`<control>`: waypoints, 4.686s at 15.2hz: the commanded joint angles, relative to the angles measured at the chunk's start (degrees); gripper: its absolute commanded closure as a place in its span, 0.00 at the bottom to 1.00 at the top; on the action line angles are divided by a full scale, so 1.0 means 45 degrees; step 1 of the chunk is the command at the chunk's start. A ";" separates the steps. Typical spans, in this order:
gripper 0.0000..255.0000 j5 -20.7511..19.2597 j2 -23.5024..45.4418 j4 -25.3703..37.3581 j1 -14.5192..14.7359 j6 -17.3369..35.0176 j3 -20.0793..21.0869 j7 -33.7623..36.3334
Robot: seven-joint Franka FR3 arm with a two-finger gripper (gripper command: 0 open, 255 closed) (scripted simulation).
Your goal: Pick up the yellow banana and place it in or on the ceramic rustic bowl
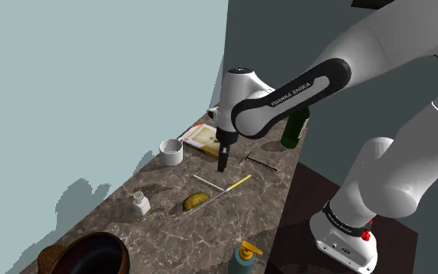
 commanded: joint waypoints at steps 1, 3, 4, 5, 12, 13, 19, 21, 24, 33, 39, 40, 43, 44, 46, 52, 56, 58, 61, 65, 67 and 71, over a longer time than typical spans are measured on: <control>0.00 -0.0010 0.0841 0.0134 0.0206 0.0861 0.0153 -0.0487; 0.00 -0.0079 0.1717 0.0354 0.0431 0.1647 0.0367 -0.0815; 0.00 -0.0140 0.2157 0.0480 0.0536 0.2026 0.0476 -0.0962; 0.00 -0.0223 0.2599 0.0616 0.0640 0.2395 0.0580 -0.1095; 0.00 -0.0810 0.4607 0.1177 0.1048 0.4034 0.0841 -0.1315; 0.00 -0.0861 0.4795 0.1199 0.1072 0.4199 0.0823 -0.1279; 0.00 -0.1046 0.5477 0.1302 0.1177 0.4775 0.0733 -0.1150; 0.00 -0.1046 0.5477 0.1302 0.1177 0.4775 0.0733 -0.1150; 0.00 -0.1046 0.5477 0.1302 0.1177 0.4775 0.0733 -0.1150; 1.00 -0.1047 0.5479 0.1302 0.1179 0.4776 0.0733 -0.1149; 1.00 -0.0841 0.4589 0.1266 0.1082 0.3931 0.0853 -0.1236; 1.00 -0.0802 0.4417 0.1268 0.1068 0.3759 0.0871 -0.1252; 1.00 -0.0690 0.3912 0.1292 0.1035 0.3235 0.0912 -0.1296; 1.00 -0.0656 0.3748 0.1307 0.1026 0.3059 0.0922 -0.1309; 1.00 -0.0591 0.3427 0.1344 0.1011 0.2704 0.0937 -0.1333; 1.00 -0.0436 0.2521 0.1527 0.0982 0.1626 0.0952 -0.1380; 1.00 -0.0362 0.1971 0.1707 0.0971 0.0901 0.0942 -0.1394; 1.00 -0.0334 0.1712 0.1815 0.0966 0.0537 0.0933 -0.1396; 1.00 -0.0300 0.1346 0.1997 0.0960 -0.0008 0.0915 -0.1393; 1.00 -0.0269 0.0900 0.2280 0.0952 -0.0733 0.0886 -0.1382; 1.00 -0.0259 0.0695 0.2438 0.0947 -0.1094 0.0870 -0.1373; 1.00 -0.0314 0.0624 0.2927 0.1060 -0.1621 0.1031 -0.1005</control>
